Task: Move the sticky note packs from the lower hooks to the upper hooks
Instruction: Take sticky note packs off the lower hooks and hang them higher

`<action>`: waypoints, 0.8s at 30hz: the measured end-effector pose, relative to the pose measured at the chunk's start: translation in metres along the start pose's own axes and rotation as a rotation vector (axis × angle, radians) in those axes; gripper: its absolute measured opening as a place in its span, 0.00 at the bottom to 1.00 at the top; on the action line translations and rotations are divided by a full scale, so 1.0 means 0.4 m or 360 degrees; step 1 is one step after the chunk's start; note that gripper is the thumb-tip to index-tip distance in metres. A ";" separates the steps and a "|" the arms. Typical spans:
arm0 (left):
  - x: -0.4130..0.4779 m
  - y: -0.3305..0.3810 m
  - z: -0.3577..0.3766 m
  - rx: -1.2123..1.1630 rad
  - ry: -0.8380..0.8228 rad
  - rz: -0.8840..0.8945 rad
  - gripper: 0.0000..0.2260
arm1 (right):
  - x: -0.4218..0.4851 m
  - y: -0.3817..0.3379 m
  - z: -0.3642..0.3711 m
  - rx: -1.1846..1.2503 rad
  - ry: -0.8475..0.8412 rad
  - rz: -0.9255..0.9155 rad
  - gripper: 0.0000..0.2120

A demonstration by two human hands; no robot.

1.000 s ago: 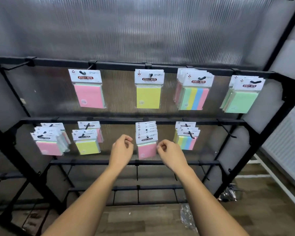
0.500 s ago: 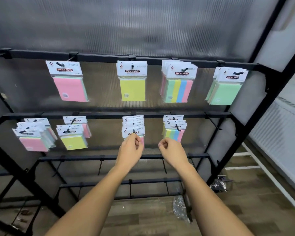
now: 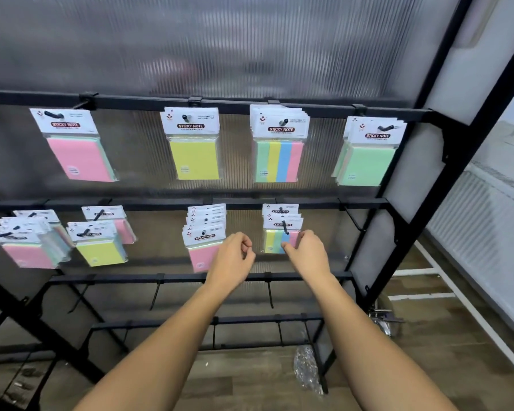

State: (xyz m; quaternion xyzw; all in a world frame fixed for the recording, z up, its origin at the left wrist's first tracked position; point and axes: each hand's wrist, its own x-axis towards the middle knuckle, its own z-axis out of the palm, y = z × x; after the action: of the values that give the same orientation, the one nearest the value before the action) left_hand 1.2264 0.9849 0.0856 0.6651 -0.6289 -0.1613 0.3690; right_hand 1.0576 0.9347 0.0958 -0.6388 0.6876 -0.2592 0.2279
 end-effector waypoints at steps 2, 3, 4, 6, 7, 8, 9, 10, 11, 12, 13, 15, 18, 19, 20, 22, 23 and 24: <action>0.003 -0.002 0.004 0.0009 0.0013 -0.0022 0.02 | 0.013 0.004 0.003 0.0009 -0.0047 0.0029 0.23; 0.004 -0.003 0.007 0.0018 0.0020 -0.0035 0.02 | 0.017 0.007 0.004 0.0008 -0.0061 0.0033 0.23; 0.005 -0.005 0.009 0.0029 0.0025 -0.0050 0.02 | 0.019 0.010 0.004 0.0001 -0.0073 0.0030 0.21; 0.006 -0.010 0.015 0.0046 0.0035 -0.0082 0.02 | 0.017 0.016 0.002 0.0000 -0.0082 0.0015 0.17; 0.006 -0.011 0.018 0.0051 0.0041 -0.0098 0.02 | 0.016 0.019 0.004 0.0016 -0.0082 0.0009 0.15; 0.007 -0.014 0.021 0.0057 0.0050 -0.0113 0.02 | 0.014 0.024 0.006 0.0048 -0.0083 0.0006 0.13; 0.008 -0.016 0.023 0.0064 0.0060 -0.0124 0.02 | 0.012 0.027 0.008 0.0097 -0.0086 0.0001 0.13; 0.011 -0.017 0.026 0.0069 0.0065 -0.0135 0.02 | 0.009 0.031 0.010 0.0157 -0.0092 -0.0006 0.13; 0.012 -0.017 0.028 0.0073 0.0066 -0.0141 0.02 | 0.005 0.033 0.010 0.0217 -0.0099 -0.0024 0.13; 0.014 -0.017 0.030 0.0079 0.0063 -0.0145 0.02 | 0.000 0.034 0.010 0.0267 -0.0107 -0.0053 0.13; 0.016 -0.015 0.033 0.0083 0.0061 -0.0145 0.02 | -0.005 0.035 0.008 0.0312 -0.0117 -0.0090 0.13; 0.019 -0.012 0.036 0.0085 0.0053 -0.0140 0.02 | -0.013 0.037 0.004 0.0382 -0.0134 -0.0125 0.12; 0.026 -0.005 0.041 0.0075 0.0038 -0.0129 0.02 | -0.015 0.045 -0.005 0.0445 -0.0118 -0.0121 0.06; 0.028 -0.002 0.043 0.0070 0.0034 -0.0123 0.02 | -0.015 0.048 -0.010 0.0444 -0.0122 -0.0128 0.04; 0.032 0.000 0.046 0.0066 0.0024 -0.0120 0.02 | -0.016 0.051 -0.017 0.0428 -0.0131 -0.0135 0.05; 0.040 0.004 0.054 0.0066 0.0009 -0.0117 0.02 | -0.018 0.063 -0.028 0.0396 -0.0126 -0.0176 0.06; 0.045 0.004 0.059 0.0074 0.0006 -0.0113 0.03 | -0.021 0.071 -0.034 0.0392 -0.0110 -0.0205 0.05; 0.050 0.005 0.064 0.0084 0.0004 -0.0113 0.05 | -0.025 0.079 -0.040 0.0388 -0.0097 -0.0228 0.04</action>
State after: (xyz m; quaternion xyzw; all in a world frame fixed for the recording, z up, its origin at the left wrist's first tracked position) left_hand 1.2106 0.9584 0.0747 0.6967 -0.6084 -0.1569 0.3463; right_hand 1.0242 0.9474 0.0873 -0.6614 0.5964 -0.3370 0.3054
